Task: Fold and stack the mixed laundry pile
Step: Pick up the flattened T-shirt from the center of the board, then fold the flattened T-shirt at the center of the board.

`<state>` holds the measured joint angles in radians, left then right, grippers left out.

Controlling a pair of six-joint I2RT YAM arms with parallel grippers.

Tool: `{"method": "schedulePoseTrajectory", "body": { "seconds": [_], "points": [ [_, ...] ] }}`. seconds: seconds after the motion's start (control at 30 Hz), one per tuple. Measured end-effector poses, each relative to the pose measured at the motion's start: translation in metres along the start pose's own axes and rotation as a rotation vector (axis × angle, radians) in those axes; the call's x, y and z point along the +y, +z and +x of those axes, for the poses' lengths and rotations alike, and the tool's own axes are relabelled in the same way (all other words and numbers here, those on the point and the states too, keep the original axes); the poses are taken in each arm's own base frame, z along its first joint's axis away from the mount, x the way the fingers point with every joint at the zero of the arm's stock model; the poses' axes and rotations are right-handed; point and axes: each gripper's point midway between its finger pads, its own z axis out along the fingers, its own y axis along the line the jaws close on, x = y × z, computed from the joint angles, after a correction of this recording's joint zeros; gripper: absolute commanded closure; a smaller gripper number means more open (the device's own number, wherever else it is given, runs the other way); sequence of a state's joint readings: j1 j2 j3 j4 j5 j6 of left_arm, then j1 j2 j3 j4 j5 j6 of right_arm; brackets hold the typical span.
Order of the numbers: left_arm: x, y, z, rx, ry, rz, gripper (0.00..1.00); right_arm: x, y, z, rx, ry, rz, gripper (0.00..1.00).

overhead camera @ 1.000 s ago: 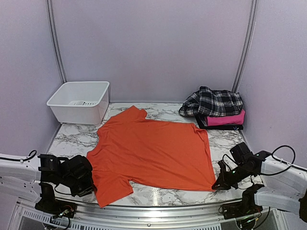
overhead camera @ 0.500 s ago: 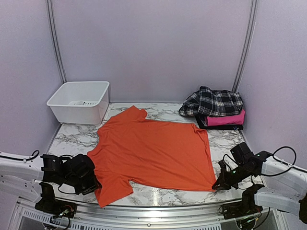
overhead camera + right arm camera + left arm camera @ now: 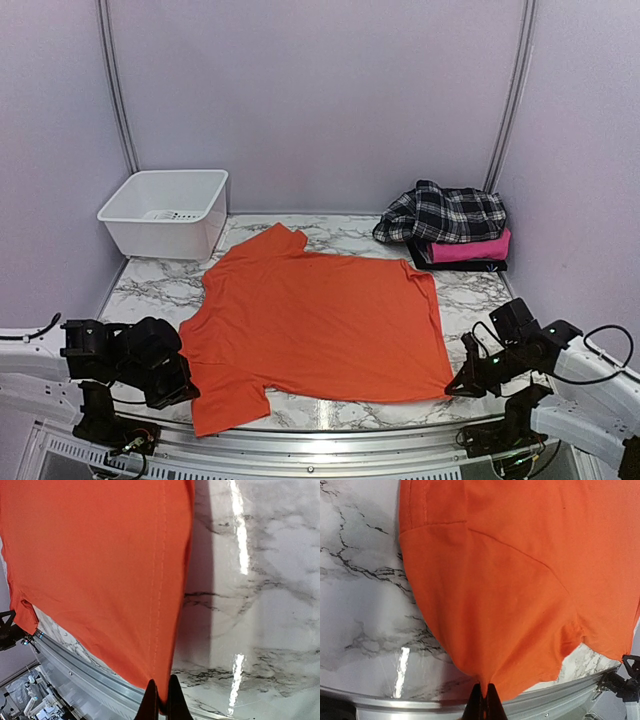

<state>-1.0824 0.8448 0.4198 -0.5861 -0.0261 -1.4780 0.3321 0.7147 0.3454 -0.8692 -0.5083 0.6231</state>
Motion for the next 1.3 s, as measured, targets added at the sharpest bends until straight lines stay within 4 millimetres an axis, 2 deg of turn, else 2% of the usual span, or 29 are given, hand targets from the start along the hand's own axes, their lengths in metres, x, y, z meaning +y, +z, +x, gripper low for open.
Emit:
{"method": "schedulePoseTrajectory", "body": {
  "seconds": [0.23,0.33,0.5,0.77,0.87,1.3],
  "points": [
    [-0.028,-0.03,-0.006,-0.026,0.024,0.027,1.0,0.01,-0.01,0.0,-0.037,0.029,-0.047,1.0],
    [-0.047,-0.042,-0.013,-0.057,0.037,0.048,1.0,0.02,-0.019,-0.009,-0.058,0.03,-0.047,1.0],
    [-0.062,-0.053,-0.034,-0.108,0.03,0.049,1.0,0.032,-0.029,-0.024,-0.092,0.03,-0.039,1.0],
    [-0.065,-0.051,-0.075,-0.161,0.03,-0.043,1.0,0.027,-0.033,-0.039,-0.119,0.072,0.016,1.0],
    [-0.074,-0.048,-0.091,-0.168,0.071,-0.081,1.0,0.025,-0.035,-0.048,-0.136,0.096,0.038,1.0],
    [-0.102,-0.035,-0.136,-0.152,0.2,-0.156,1.0,0.024,-0.033,-0.075,-0.129,0.149,0.099,1.0]
  ]
}}
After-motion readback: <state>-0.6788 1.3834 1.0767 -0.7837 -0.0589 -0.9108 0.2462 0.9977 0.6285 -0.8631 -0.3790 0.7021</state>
